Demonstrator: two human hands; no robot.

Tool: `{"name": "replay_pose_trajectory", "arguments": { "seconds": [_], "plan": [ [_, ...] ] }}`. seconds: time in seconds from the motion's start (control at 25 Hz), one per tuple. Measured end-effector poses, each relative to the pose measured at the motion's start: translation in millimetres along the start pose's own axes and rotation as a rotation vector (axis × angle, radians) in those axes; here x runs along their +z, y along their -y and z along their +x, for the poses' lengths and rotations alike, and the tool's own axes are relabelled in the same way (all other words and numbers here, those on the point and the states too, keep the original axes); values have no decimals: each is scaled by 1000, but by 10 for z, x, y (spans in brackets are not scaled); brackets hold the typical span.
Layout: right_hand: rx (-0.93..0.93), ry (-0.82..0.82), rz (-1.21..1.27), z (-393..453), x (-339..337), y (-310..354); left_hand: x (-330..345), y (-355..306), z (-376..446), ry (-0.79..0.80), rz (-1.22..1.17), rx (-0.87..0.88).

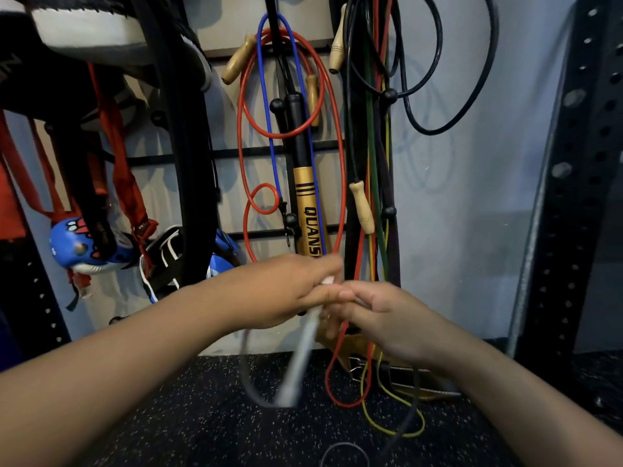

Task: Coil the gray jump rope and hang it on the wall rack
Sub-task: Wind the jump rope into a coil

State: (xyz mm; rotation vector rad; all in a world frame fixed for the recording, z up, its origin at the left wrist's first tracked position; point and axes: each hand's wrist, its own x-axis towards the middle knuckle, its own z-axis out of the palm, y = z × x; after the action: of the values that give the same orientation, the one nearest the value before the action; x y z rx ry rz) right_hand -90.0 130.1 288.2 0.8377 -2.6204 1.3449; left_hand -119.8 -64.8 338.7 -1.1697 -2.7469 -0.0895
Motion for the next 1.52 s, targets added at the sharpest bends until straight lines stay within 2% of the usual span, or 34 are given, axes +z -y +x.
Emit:
{"name": "replay_pose_trajectory", "arguments": {
  "seconds": [0.08,0.2,0.28,0.4,0.48,0.68,0.88,0.96,1.08,1.16,1.24,1.28,1.36,1.44,1.52],
  "plan": [
    [19,-26,-7,-2,-92,16,34,40,-34,-1,5,60],
    [74,-51,116,5,-136,4,108,94,-71,-71,-190,39],
    [102,-101,255,24,-169,-50,151,110,-63,-201,-310,-74],
    [127,-181,362,32,-266,-144,180,144,-20,-449,-720,-308],
    [145,-204,375,22,-292,-216,158,151,18,-610,-922,-381],
    [173,-184,610,1,-165,-308,191,61,109,-922,-1027,-534],
    [72,-218,491,51,50,-257,369,35,112,-1032,-1122,-644],
    [65,-225,449,58,70,-261,417,81,67,-974,-1162,-651],
    [73,-214,371,73,-19,-292,447,194,-24,-798,-1115,-641],
    [69,-162,324,81,-99,-297,402,247,-108,-703,-883,-603],
    [53,-104,228,92,-144,-286,296,262,-147,-620,-469,-443],
    [37,-81,157,98,-158,-276,208,218,-127,-550,-319,-327],
    [-11,-42,62,114,-179,-219,19,53,-18,-304,-226,-138],
    [-65,0,62,120,-213,-167,-78,-99,123,-50,-249,-81],
    [-112,3,77,101,-250,-165,-89,-174,223,87,-225,-109]
  ]
}}
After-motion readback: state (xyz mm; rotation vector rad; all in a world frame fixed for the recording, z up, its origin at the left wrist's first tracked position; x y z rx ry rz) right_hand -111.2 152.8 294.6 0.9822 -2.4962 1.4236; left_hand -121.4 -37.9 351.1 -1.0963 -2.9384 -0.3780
